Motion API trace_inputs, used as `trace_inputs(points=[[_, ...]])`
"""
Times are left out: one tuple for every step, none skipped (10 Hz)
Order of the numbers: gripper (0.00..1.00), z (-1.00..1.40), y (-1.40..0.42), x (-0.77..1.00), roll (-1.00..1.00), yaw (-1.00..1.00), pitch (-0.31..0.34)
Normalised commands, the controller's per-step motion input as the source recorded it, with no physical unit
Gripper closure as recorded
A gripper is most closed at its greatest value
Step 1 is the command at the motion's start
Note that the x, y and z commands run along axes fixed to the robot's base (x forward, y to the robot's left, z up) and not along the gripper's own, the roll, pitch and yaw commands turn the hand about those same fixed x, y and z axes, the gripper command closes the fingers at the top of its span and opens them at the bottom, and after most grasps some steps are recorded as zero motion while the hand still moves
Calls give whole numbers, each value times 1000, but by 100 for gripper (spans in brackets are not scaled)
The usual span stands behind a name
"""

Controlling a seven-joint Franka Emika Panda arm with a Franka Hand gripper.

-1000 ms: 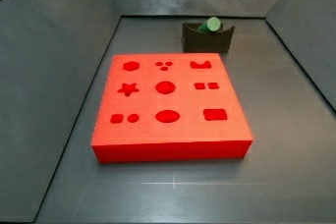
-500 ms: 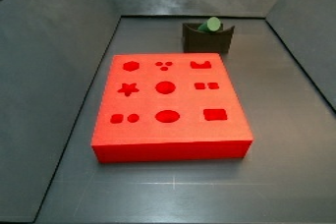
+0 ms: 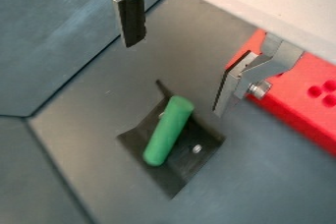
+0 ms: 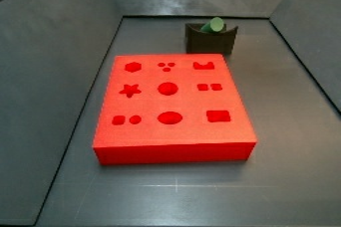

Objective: Pick up the round object. Move up. Place the round object on the fixture. Regrasp the round object. Move to above the board. Insert the round object.
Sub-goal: Regrasp the round object.

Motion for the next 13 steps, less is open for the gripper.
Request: trace_inputs(points=[[0,-4,-26,55,1000,33,74],[0,-14,-29,76,1000,43,97],[0,-14,-33,89,1000,55,118],[0,-16,-35,99,1000,71,144],[0,-17,-37,102,1000,93,171],[0,-16,-40,105,1000,126,199],[0,-21,-43,105,927,161,214],[0,-20,-46,107,671,194,186],[0,-20,-48,109,486,214,161],[0,-21,-45,111,365,223,141],[0,-7,-32,95,198,231,78],[0,-9,-38,89,156,227,41],[0,-13,-38,86,139,211,19]])
